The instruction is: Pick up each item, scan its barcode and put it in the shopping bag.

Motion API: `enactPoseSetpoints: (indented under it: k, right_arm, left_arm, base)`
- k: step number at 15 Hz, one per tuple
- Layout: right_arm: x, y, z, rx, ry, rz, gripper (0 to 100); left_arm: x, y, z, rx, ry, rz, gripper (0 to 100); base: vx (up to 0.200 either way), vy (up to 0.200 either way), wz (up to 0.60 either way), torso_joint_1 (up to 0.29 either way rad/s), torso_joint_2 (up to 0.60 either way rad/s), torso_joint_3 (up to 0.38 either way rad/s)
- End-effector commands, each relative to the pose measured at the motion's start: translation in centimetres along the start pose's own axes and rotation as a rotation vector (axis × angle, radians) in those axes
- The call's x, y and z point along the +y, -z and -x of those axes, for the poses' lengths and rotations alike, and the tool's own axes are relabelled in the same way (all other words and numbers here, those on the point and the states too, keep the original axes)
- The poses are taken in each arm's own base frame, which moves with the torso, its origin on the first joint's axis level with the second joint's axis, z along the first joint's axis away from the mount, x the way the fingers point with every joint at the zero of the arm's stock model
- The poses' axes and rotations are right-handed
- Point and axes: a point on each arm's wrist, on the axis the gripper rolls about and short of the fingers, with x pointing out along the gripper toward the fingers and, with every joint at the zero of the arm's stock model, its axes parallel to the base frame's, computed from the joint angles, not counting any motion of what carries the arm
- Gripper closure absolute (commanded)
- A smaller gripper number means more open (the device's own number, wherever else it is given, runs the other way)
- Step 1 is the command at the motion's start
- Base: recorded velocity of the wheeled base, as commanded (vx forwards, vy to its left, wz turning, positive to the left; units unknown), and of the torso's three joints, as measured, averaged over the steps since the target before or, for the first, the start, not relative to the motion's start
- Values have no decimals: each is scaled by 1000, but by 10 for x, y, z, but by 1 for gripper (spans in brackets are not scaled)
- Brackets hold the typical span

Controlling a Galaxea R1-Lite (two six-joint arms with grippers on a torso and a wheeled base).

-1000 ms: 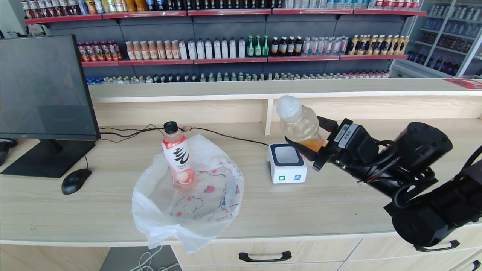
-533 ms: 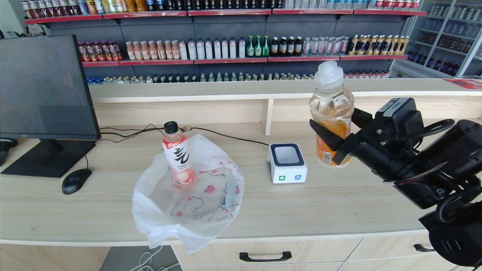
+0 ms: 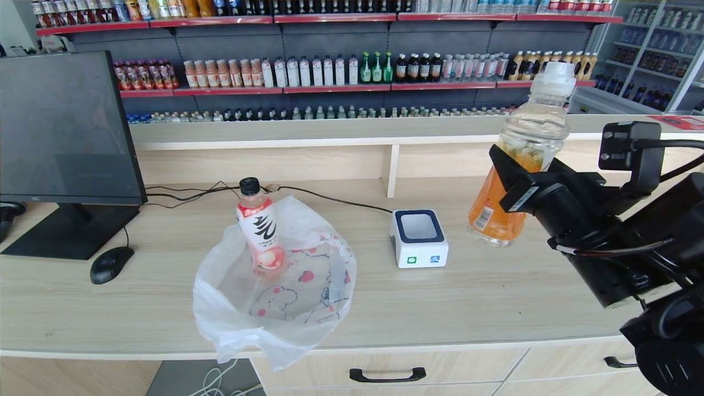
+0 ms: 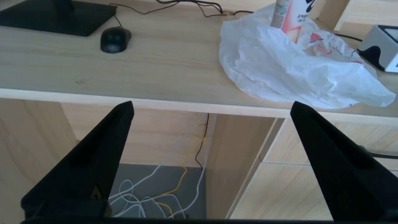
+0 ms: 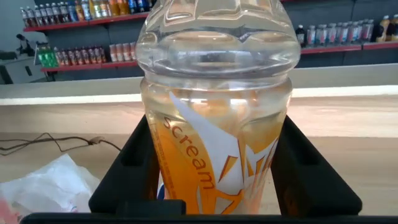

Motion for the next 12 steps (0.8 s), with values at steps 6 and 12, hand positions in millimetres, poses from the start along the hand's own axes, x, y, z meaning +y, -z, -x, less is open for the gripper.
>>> enactPoseSetpoints:
  k: [6,12]
  right_arm:
    - [-1,0,2,5,18,-14,100]
    - [-2,-1,2,2,19,-15,100]
  left_arm:
    - [0,0,0,-1,-1,0,0]
    - [0,0,0,-3,-1,5,0]
  base:
    - [-167,0,0,4,7,0]
    - [0,67,0,8,2,-1]
